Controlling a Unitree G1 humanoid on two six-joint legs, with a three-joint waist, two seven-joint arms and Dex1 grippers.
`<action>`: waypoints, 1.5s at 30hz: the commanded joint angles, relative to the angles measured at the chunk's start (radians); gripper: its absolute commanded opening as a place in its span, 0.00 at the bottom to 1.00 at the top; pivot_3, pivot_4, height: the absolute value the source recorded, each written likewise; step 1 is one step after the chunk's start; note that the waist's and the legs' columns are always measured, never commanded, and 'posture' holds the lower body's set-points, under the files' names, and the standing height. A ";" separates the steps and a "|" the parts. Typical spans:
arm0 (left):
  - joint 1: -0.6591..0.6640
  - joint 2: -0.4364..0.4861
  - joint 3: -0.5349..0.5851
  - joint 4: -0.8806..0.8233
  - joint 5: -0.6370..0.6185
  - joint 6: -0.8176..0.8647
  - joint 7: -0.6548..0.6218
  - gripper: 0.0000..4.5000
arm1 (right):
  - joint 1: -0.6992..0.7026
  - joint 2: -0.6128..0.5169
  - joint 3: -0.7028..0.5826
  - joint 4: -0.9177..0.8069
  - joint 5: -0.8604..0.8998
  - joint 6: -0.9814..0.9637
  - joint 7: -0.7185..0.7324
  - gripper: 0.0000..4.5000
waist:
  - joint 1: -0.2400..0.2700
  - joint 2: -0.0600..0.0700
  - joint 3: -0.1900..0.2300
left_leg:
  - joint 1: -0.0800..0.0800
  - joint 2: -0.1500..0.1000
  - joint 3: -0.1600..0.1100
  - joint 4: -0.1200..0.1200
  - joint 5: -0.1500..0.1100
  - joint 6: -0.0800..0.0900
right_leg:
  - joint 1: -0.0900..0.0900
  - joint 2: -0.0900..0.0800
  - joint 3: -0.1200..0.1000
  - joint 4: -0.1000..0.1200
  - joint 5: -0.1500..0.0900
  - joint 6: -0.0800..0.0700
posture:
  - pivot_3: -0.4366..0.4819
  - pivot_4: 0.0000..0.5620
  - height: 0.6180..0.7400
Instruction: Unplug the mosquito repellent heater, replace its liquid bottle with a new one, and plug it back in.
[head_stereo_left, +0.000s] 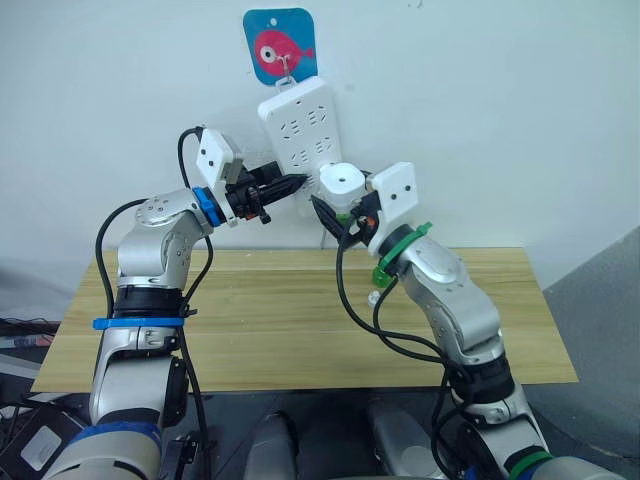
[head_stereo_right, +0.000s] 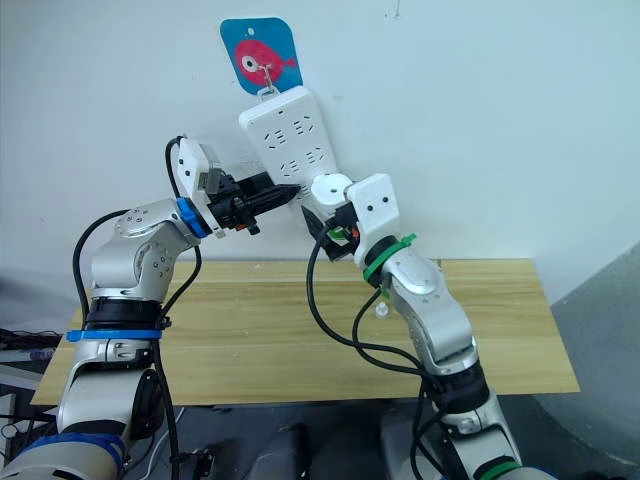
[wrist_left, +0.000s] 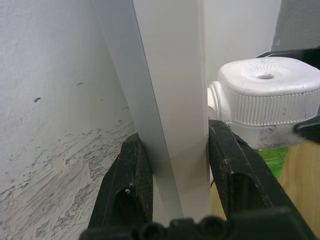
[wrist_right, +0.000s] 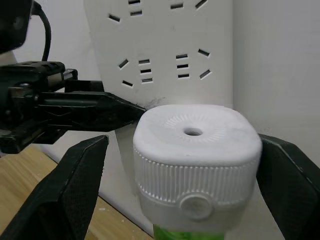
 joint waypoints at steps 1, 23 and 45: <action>-0.043 0.021 0.078 0.028 0.035 -0.057 0.145 0.50 | 0.023 -0.016 0.014 -0.133 0.036 0.067 0.018 1.00 | 0.000 0.000 0.000 | 0.000 0.000 0.000 0.000 0.000 0.000 | 0.000 0.000 0.000 0.000 0.000 0.000 | 0.26 0.31 1.00; 0.481 0.322 0.214 -0.530 -0.084 0.112 0.077 0.84 | 0.050 -0.122 0.075 -0.225 0.153 0.156 0.135 0.40 | 0.027 -0.001 0.000 | 0.000 0.003 0.002 -0.008 0.000 0.000 | -0.005 0.001 0.002 -0.001 -0.003 -0.004 | 0.38 0.32 1.00; 0.632 0.299 0.188 -0.861 -0.207 0.263 0.189 0.84 | 0.021 -0.052 0.075 -0.012 0.015 -0.009 0.045 0.01 | 0.098 -0.002 -0.001 | 0.001 0.003 0.003 -0.009 0.001 -0.002 | -0.005 0.001 0.001 -0.001 -0.003 -0.004 | 0.43 0.31 1.00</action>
